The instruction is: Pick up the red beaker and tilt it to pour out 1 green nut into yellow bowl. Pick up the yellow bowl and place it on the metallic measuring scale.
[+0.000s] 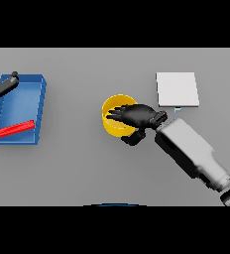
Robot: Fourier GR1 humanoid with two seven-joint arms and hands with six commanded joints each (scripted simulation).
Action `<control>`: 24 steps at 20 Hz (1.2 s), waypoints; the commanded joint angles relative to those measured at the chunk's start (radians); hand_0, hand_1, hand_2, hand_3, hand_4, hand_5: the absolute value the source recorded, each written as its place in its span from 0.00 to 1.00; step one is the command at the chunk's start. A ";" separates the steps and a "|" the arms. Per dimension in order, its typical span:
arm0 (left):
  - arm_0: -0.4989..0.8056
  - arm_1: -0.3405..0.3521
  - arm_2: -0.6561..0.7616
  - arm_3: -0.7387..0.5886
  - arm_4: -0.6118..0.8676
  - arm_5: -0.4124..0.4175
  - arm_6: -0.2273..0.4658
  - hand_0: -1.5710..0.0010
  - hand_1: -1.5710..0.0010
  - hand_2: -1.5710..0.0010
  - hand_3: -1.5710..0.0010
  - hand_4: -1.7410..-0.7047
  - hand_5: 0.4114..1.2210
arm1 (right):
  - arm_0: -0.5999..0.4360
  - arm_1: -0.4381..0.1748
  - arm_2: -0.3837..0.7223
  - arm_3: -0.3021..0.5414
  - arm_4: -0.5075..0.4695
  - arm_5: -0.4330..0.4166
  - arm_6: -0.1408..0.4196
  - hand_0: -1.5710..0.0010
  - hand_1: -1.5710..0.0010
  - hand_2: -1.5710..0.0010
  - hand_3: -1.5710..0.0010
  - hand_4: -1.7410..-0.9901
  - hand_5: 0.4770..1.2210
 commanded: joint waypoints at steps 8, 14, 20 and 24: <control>0.007 0.010 0.006 -0.009 0.007 0.000 0.000 1.00 1.00 1.00 1.00 0.91 0.39 | -0.006 -0.021 0.027 -0.008 -0.003 0.061 -0.014 0.28 0.30 0.31 0.45 0.18 0.86; 0.012 0.013 0.007 -0.024 0.009 0.012 0.009 1.00 1.00 1.00 1.00 0.90 0.39 | -0.013 -0.026 0.024 -0.027 -0.029 0.089 0.028 0.07 0.08 0.12 0.25 0.05 0.96; 0.023 0.023 0.003 -0.039 0.004 0.016 0.005 1.00 1.00 1.00 1.00 0.91 0.39 | -0.024 -0.080 -0.010 -0.125 -0.091 0.133 0.026 0.02 0.02 0.06 0.19 0.01 0.99; 0.010 0.019 -0.001 -0.042 0.003 0.010 0.020 1.00 1.00 1.00 1.00 0.91 0.38 | -0.047 -0.140 -0.043 -0.217 -0.120 0.183 0.079 0.01 0.01 0.03 0.14 0.02 1.00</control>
